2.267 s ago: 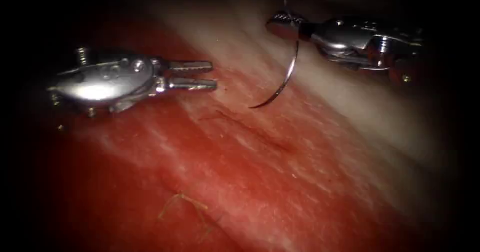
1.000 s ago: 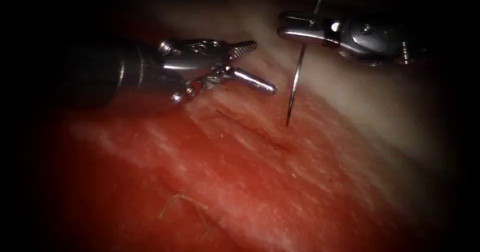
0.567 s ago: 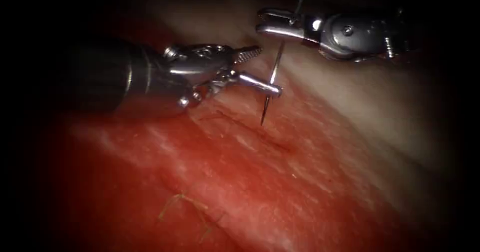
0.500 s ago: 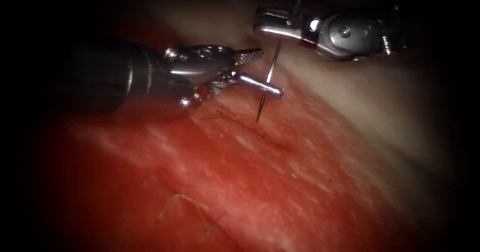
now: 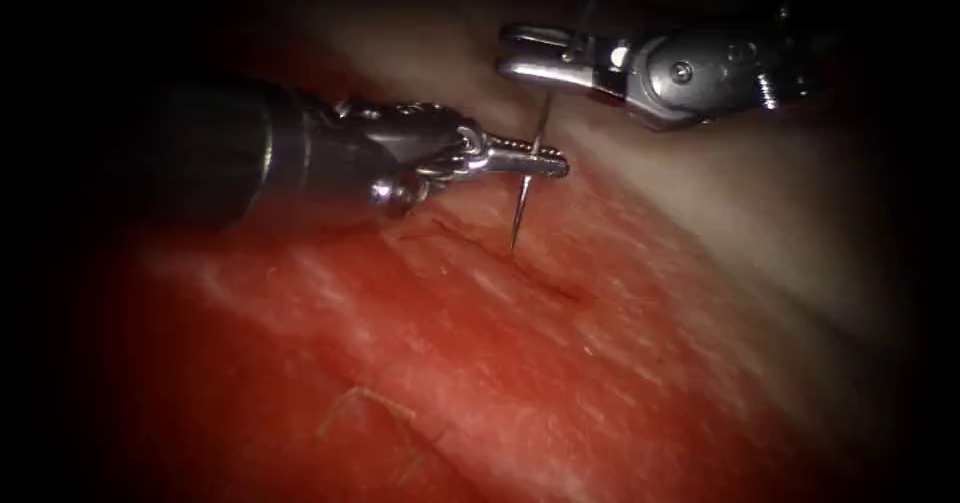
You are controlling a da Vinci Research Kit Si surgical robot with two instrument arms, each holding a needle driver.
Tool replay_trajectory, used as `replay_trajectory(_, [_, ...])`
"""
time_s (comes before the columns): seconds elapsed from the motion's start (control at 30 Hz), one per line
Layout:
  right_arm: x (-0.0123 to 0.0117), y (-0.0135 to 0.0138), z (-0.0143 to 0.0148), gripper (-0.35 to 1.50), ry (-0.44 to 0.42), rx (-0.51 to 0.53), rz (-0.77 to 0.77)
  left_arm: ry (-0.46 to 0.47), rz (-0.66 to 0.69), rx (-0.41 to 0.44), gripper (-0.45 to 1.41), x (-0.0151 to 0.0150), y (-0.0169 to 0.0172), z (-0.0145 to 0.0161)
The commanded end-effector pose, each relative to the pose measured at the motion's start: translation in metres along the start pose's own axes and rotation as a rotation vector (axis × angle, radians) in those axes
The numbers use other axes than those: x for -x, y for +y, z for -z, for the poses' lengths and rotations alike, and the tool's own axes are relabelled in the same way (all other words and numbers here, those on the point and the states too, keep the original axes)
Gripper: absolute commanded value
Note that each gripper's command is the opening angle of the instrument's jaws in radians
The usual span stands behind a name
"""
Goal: Wound Closure
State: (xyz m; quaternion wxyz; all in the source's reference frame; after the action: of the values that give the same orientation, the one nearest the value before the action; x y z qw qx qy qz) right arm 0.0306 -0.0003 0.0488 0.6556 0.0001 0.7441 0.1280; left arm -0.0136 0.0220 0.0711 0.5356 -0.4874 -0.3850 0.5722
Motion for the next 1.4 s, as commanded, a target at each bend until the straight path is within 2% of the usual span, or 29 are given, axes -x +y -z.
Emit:
replay_trajectory(0.03, [0.0005,-0.0004,-0.0006,-0.35,0.002,-0.001,-0.001,-0.007,0.005,0.001,-0.45,0.0003,-0.0003,-0.0005])
replay_trajectory(0.17, [0.0004,-0.0002,-0.0006,-0.35,0.001,0.002,-0.027,-0.013,0.03,0.009,-0.45,0.0001,0.0,-0.0001])
replay_trajectory(0.2, [0.0004,-0.0001,-0.0006,-0.03,-0.008,0.014,-0.052,-0.013,0.037,0.008,-0.45,0.0,0.0,0.0])
replay_trajectory(0.23, [0.0004,-0.0001,-0.0006,-0.03,-0.008,0.014,-0.052,-0.013,0.037,0.008,-0.45,0.0,0.0,0.0])
replay_trajectory(0.27, [0.0004,0.0,-0.0006,0.84,-0.058,0.081,-0.124,-0.014,0.038,0.003,-0.45,-0.0001,0.0001,0.0003])
replay_trajectory(0.3, [0.0005,0.0001,-0.0006,1.01,-0.08,0.113,-0.159,-0.008,0.038,0.005,-0.45,-0.0002,0.0001,0.0004])
replay_trajectory(0.33, [0.0005,0.0001,-0.0006,1.01,-0.08,0.113,-0.159,-0.008,0.038,0.005,-0.45,-0.0002,0.0001,0.0004])
replay_trajectory(0.37, [0.0005,0.0,-0.0006,1.09,-0.092,0.134,-0.187,-0.002,0.039,0.006,-0.45,-0.0002,0.0001,0.0005])
replay_trajectory(0.4, [0.0005,-0.0001,-0.0004,1.11,-0.102,0.162,-0.236,0.005,0.039,0.005,-0.45,-0.0003,0.0001,0.0006])
replay_trajectory(0.57, [0.0003,-0.0003,-0.0005,1.13,-0.13,0.194,-0.249,0.012,0.045,0.01,-0.45,-0.0003,0.0001,0.0007])
replay_trajectory(0.83, [-0.0002,-0.0009,-0.0005,0.96,-0.155,0.225,-0.246,0.054,0.101,0.052,-0.45,-0.001,0.0001,0.0015])
replay_trajectory(0.9, [-0.0003,-0.001,-0.0005,0.96,-0.159,0.231,-0.245,0.055,0.108,0.054,-0.45,-0.001,0.0001,0.0017])
replay_trajectory(1.1, [-0.0004,-0.0008,-0.0004,0.79,-0.158,0.24,-0.245,0.061,0.106,0.054,-0.45,-0.0008,0.0001,0.0021])
replay_trajectory(1.4, [-0.0006,-0.0006,-0.001,0.71,-0.142,0.256,-0.247,0.066,0.103,0.045,-0.45,-0.0004,-0.0001,0.0021])
